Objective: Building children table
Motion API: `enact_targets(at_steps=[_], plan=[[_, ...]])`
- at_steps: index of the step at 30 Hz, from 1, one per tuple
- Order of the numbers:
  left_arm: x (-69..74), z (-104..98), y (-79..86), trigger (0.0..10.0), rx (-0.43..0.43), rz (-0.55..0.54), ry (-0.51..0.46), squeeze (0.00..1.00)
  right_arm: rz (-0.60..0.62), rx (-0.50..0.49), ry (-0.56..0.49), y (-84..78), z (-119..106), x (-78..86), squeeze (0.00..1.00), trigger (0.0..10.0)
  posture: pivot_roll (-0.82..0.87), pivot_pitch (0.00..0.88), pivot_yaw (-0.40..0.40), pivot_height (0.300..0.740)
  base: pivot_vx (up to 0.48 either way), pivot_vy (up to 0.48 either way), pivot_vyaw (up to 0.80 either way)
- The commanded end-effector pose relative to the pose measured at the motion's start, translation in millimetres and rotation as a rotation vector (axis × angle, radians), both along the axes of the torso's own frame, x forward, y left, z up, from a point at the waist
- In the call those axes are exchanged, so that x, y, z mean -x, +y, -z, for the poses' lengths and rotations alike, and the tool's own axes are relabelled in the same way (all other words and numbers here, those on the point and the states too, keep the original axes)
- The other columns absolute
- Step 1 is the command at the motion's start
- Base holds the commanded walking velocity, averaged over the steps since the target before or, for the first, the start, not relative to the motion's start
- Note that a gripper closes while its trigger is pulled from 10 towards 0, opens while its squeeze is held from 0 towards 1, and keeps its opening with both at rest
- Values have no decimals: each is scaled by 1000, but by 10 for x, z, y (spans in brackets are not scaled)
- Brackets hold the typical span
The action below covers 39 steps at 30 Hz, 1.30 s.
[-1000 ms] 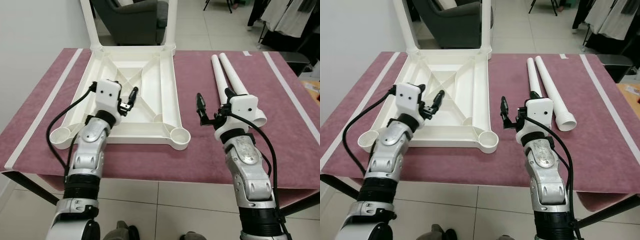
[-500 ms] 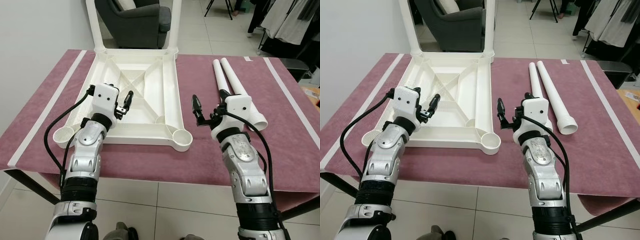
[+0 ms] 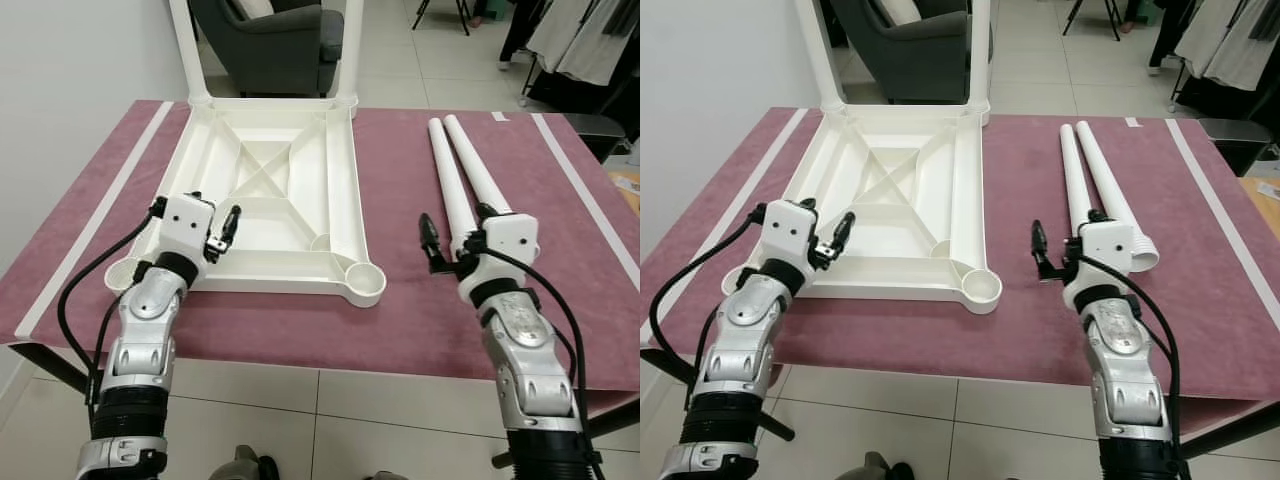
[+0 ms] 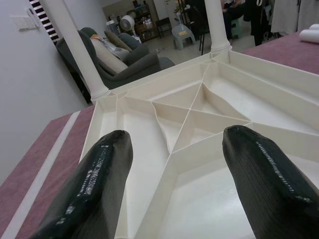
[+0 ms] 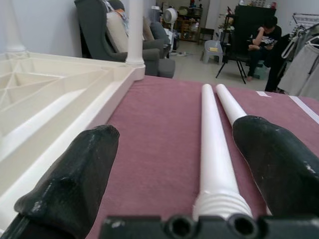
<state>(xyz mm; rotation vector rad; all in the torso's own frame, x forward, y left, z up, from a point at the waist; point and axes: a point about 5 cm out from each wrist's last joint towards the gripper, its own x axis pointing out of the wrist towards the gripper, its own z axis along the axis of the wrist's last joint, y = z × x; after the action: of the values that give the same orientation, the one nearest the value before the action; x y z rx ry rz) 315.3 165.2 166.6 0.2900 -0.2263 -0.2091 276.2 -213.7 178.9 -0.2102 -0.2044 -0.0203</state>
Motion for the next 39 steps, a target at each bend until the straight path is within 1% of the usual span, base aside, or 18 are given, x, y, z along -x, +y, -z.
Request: enact_targets(at_steps=[1,2,3,7,9,10,11,12,17,26,28,30,32,38,39], plan=[[37,30,88,10000,24,-135,-28,0,15,-4,15,-57,60,50,0,10000,-52,46,76,740,0,0,0],[37,30,88,10000,24,-135,-28,0,15,-4,15,-57,60,50,0,10000,-52,46,76,740,0,0,0],[59,53,76,10000,29,-142,-21,0,20,-7,20,-62,85,91,0,10000,-55,51,78,740,0,0,0],[66,70,52,10000,39,-151,-14,0,25,-18,18,-38,94,108,0,10000,-57,56,82,740,0,0,0],[42,68,1,10000,70,-169,-3,0,15,-35,8,53,86,96,0,10000,-55,61,90,740,0,0,0],[42,68,1,10000,70,-169,-3,0,15,-35,8,53,86,96,0,10000,-55,61,90,740,0,0,0],[13,50,-30,10000,89,-171,-1,0,10,-42,4,94,84,84,0,10000,-55,64,93,740,0,0,0],[-14,37,-59,10000,98,-170,3,0,4,-45,2,119,85,77,0,10000,-56,67,95,740,0,-480,0],[-53,17,-117,10000,113,-160,6,0,0,-48,-1,140,87,75,0,10000,-61,70,98,740,0,-480,0],[-69,6,-134,10000,122,-152,9,0,10,-43,-9,111,58,97,0,10000,-72,76,100,740,0,-469,0],[-75,10,-130,10000,130,-156,17,0,11,-42,-10,106,55,101,0,10000,-74,77,100,740,0,0,0],[-87,29,-116,10000,157,-168,40,0,14,-40,-10,101,51,105,0,10000,-77,77,100,740,0,476,0],[-92,38,-108,10000,167,-173,49,0,15,-40,-10,101,50,106,0,10000,-77,77,101,740,0,478,0],[-101,27,-103,10000,160,-170,41,0,18,-39,-12,102,47,108,0,10000,-80,77,103,740,0,480,0],[-110,21,-108,10000,156,-161,39,0,21,-39,-12,104,48,111,0,10000,-83,78,106,740,0,0,0]])
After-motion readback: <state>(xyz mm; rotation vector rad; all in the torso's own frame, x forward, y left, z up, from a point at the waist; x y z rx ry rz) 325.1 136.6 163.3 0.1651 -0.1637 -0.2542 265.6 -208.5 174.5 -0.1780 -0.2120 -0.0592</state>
